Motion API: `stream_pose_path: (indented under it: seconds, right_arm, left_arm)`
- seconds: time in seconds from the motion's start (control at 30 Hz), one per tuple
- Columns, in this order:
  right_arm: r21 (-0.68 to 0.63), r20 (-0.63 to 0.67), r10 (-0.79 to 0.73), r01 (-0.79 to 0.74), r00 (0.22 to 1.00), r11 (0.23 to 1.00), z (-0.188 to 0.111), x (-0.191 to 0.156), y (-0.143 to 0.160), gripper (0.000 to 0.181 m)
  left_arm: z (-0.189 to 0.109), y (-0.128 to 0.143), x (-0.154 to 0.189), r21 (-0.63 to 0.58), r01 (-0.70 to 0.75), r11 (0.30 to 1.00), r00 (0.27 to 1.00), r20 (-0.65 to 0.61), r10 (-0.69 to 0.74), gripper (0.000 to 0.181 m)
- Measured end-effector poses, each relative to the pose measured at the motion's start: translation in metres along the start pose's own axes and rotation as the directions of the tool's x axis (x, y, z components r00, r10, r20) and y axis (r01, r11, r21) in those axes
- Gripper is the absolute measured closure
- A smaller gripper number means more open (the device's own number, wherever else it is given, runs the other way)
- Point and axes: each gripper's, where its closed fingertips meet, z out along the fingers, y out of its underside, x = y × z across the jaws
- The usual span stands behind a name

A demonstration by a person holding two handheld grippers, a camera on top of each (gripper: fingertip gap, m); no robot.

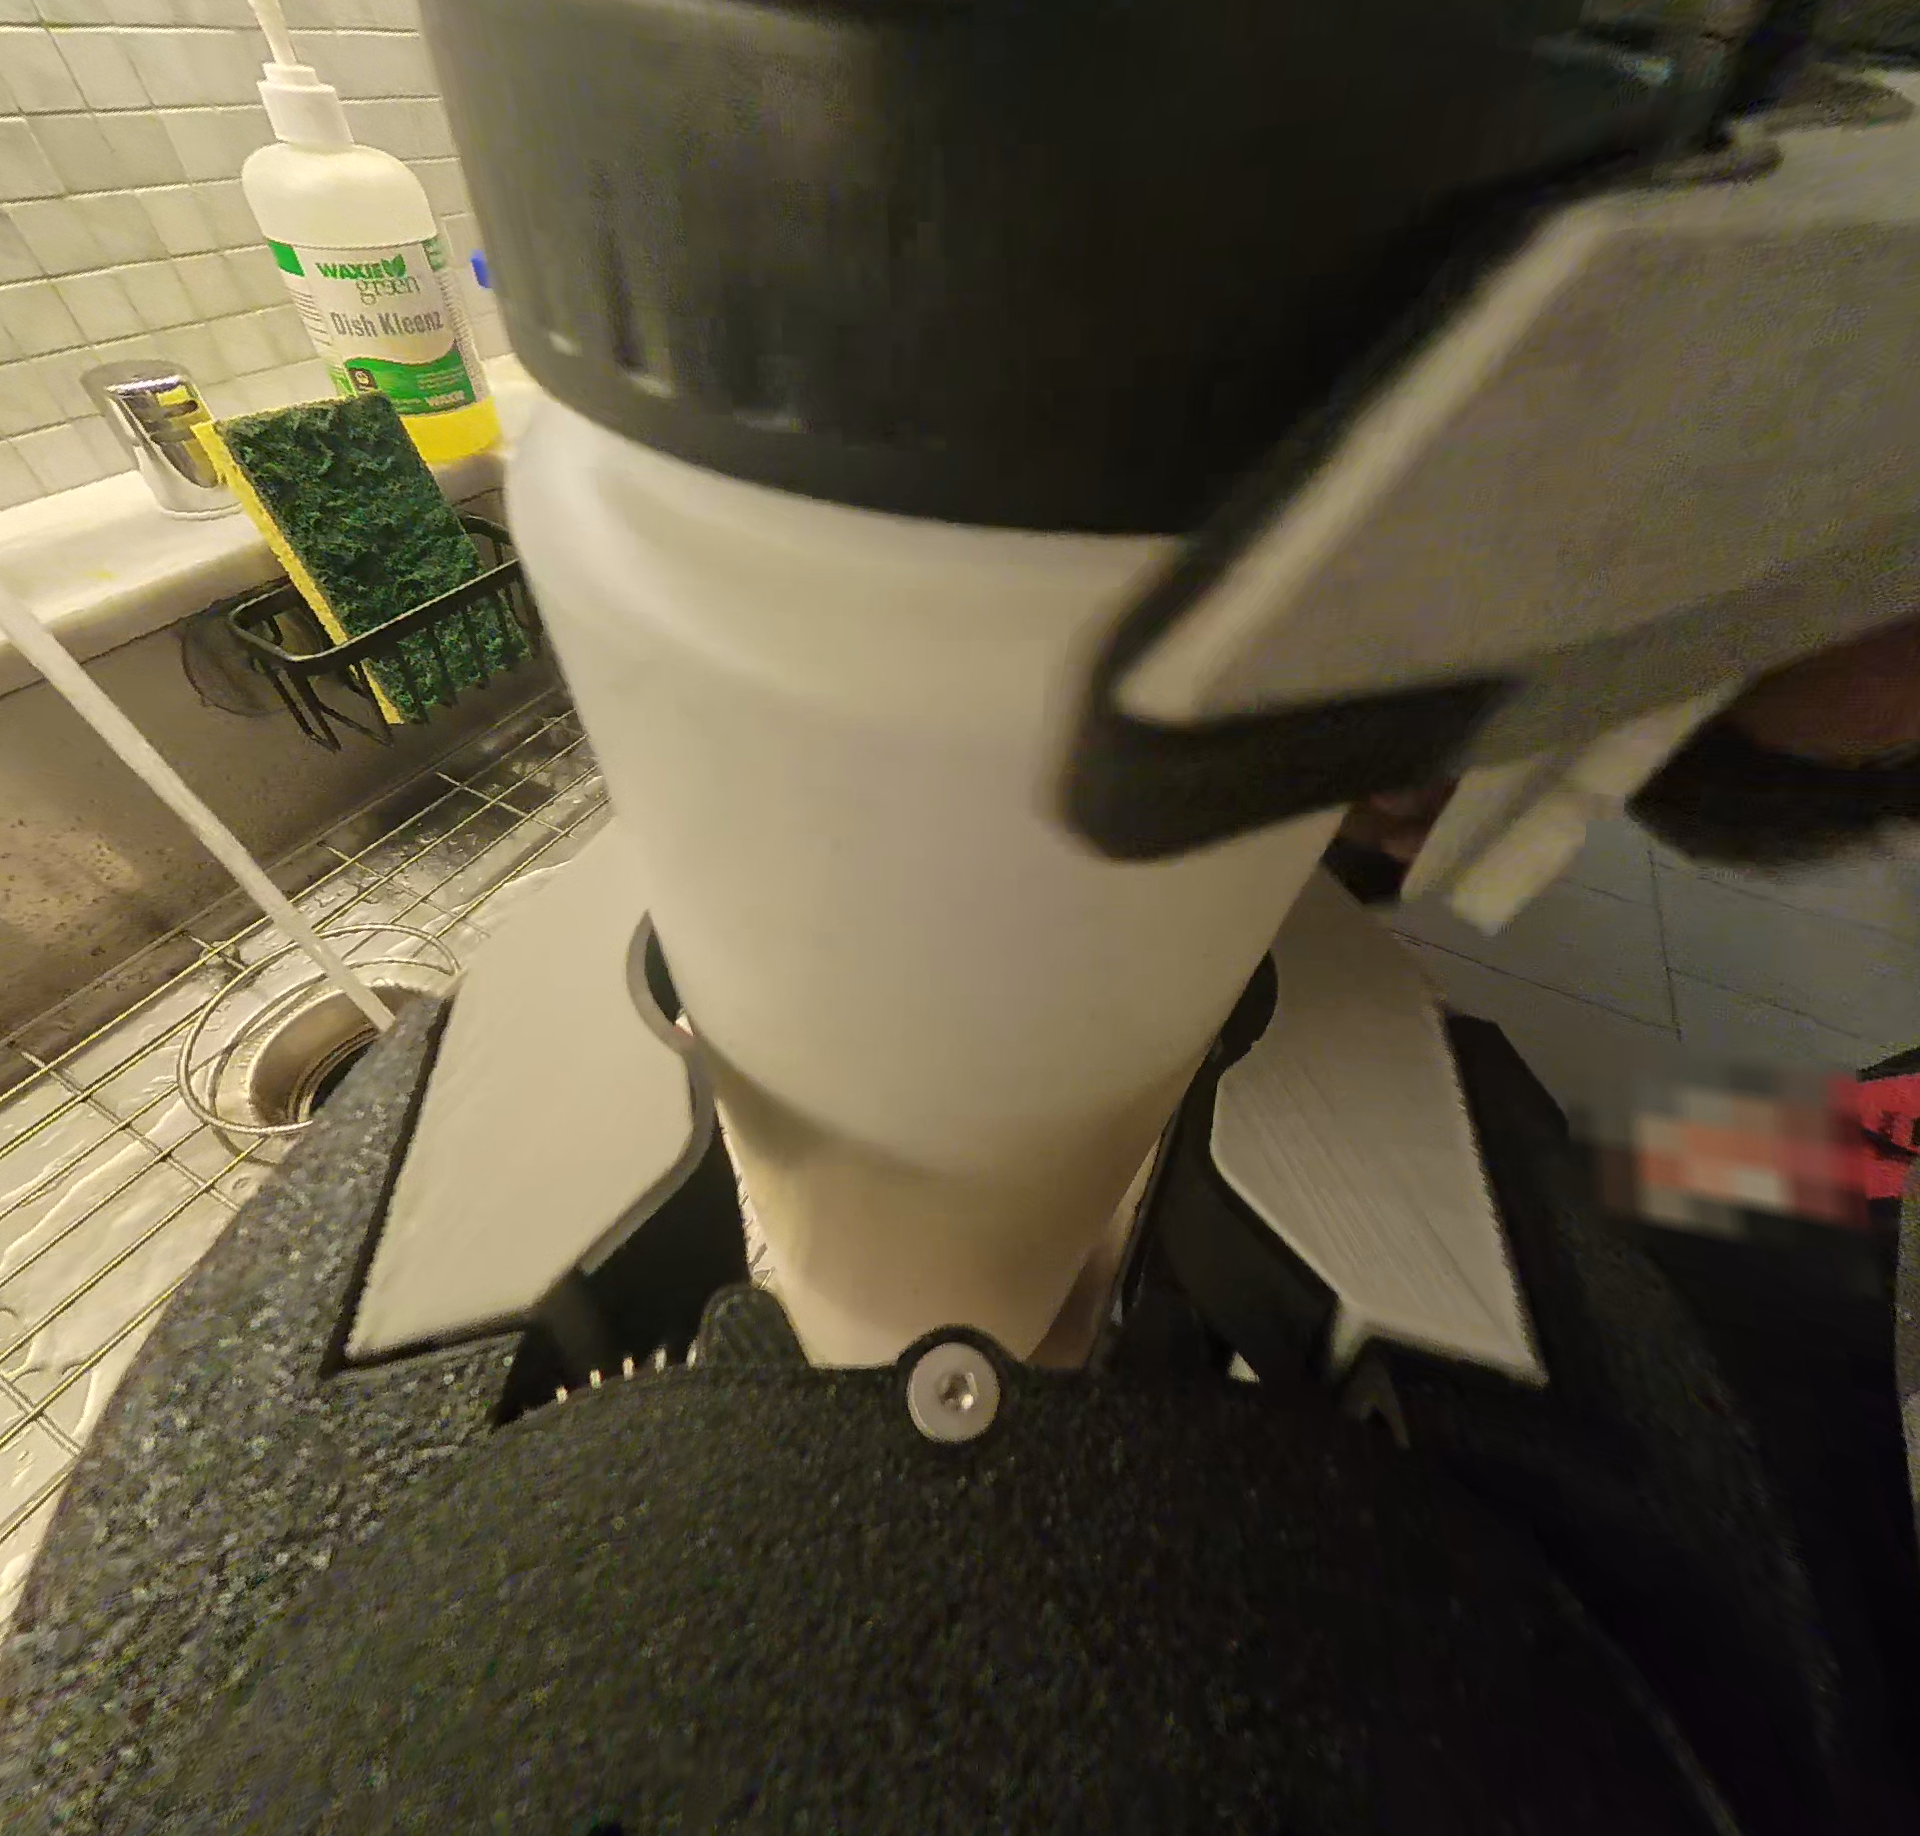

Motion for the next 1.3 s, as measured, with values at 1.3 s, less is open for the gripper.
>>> stream_pose_path:
  seconds: [1.3]
  right_arm:
    - [-0.169,0.644,-0.015,0.161,0.765,0.972,-0.008,-0.019,0.001,0.104]
  left_arm:
    - [0.001,-0.002,-0.002,0.016,0.018,1.0,0.999,0.039,-0.018,0.077]
